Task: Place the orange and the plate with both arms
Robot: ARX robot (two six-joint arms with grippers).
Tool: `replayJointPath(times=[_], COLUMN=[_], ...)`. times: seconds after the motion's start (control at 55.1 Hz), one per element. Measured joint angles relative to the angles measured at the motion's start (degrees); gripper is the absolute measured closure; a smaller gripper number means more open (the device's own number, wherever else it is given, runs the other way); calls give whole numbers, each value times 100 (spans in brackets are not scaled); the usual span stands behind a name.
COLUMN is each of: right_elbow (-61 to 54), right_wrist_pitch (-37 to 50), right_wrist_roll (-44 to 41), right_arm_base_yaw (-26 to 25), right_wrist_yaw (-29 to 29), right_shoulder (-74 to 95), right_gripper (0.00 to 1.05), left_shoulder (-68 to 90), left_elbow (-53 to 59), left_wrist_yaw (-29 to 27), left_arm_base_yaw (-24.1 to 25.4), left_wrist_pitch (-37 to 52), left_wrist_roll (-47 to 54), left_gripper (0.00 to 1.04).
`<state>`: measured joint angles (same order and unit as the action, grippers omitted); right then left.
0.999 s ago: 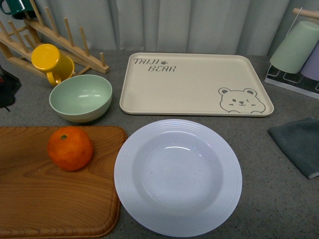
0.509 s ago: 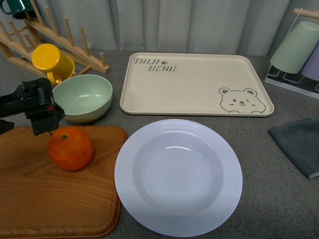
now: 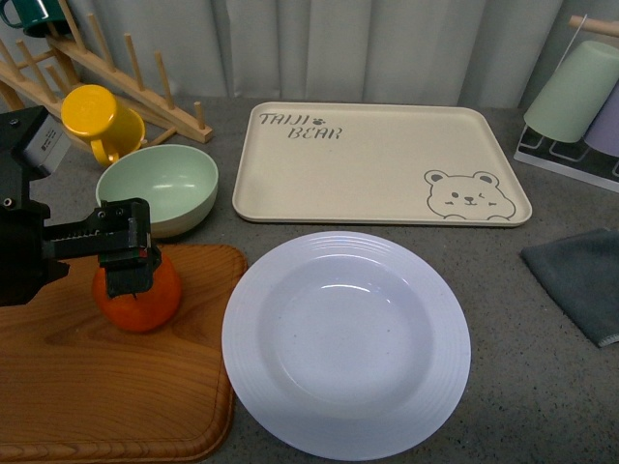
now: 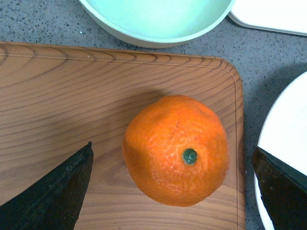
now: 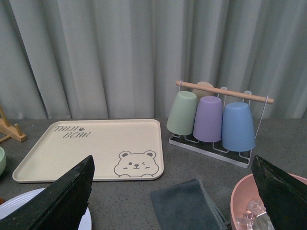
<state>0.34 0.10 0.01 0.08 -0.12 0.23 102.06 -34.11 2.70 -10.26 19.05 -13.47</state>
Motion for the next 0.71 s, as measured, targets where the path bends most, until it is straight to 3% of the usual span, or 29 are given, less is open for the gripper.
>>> replayJointPath(times=[0.708], right_elbow=[0], right_wrist_pitch=[0], right_wrist_roll=[-2], right_arm_base_yaw=[-2], right_wrist_yaw=[0], right_shoulder=[0], right_gripper=[9], left_shoulder=[660], left_elbow=[-278], left_wrist_yaw=[90], left_arm_base_yaw=[-111], left_wrist_pitch=[105], left_wrist_roll=[-15], left_gripper=[6])
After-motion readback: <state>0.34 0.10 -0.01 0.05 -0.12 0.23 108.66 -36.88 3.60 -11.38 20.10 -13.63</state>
